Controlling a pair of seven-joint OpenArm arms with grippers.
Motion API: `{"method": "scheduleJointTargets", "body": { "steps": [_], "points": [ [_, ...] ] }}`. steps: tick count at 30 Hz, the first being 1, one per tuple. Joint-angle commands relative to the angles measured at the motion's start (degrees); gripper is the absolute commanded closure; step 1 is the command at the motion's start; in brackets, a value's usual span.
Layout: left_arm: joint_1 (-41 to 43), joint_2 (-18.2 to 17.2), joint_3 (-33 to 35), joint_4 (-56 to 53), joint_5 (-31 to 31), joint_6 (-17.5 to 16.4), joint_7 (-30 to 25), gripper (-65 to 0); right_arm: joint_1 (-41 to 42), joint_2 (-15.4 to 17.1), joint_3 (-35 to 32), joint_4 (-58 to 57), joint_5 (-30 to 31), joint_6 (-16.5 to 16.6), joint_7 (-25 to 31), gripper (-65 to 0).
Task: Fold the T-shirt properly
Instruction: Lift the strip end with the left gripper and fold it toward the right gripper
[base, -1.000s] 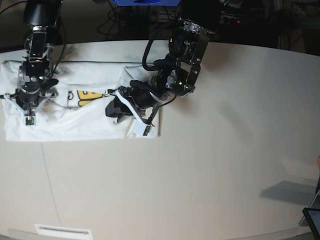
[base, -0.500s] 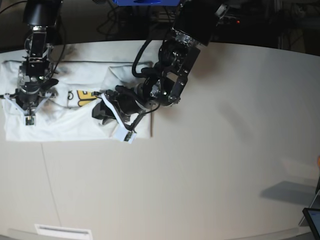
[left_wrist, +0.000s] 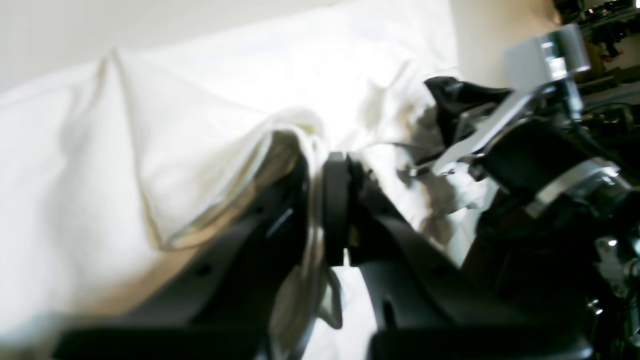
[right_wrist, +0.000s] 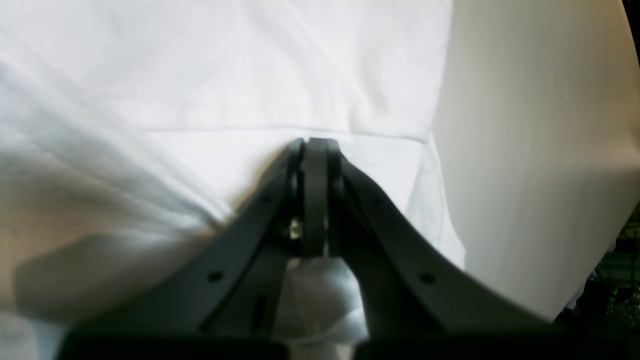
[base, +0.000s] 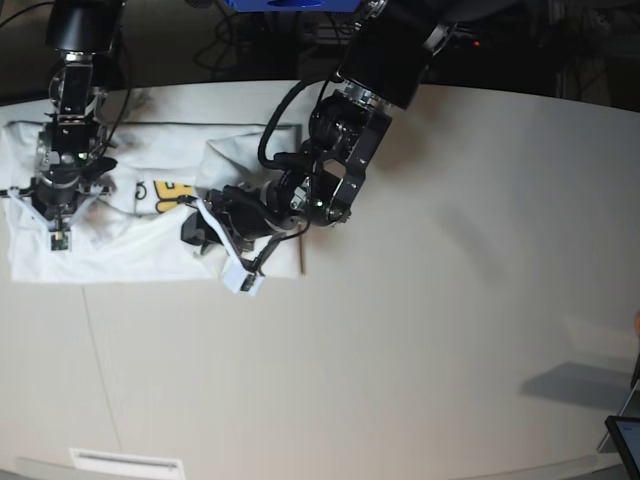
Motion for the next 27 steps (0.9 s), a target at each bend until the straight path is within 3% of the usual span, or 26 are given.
{"method": "scheduleJointTargets", "body": {
  "steps": [1,10,14,27],
  "points": [
    [-1.65,1.06,0.13,1.02,-1.12,-0.80,-1.13,0.0,0.02,0.66,0.33,0.22,0.28,0.18,-1.41,0.0],
    [-3.67,1.06,4.52,0.93,-1.12,-0.80,-1.13,0.0,0.11,0.66,0.33,0.22,0.28,0.18,-1.41,0.0],
    [-3.67,1.06,4.88,0.32,-1.12,-0.80,-3.59,0.0,0.11,0.66,0.33,0.22,0.28,0.18,-1.41,0.0],
    [-4.46,1.06,4.88,-4.08,-1.12,-0.89,-3.85,0.0,0.11,0.66,0.24,0.22,0.28,0.18,-1.41,0.0]
  ]
}}
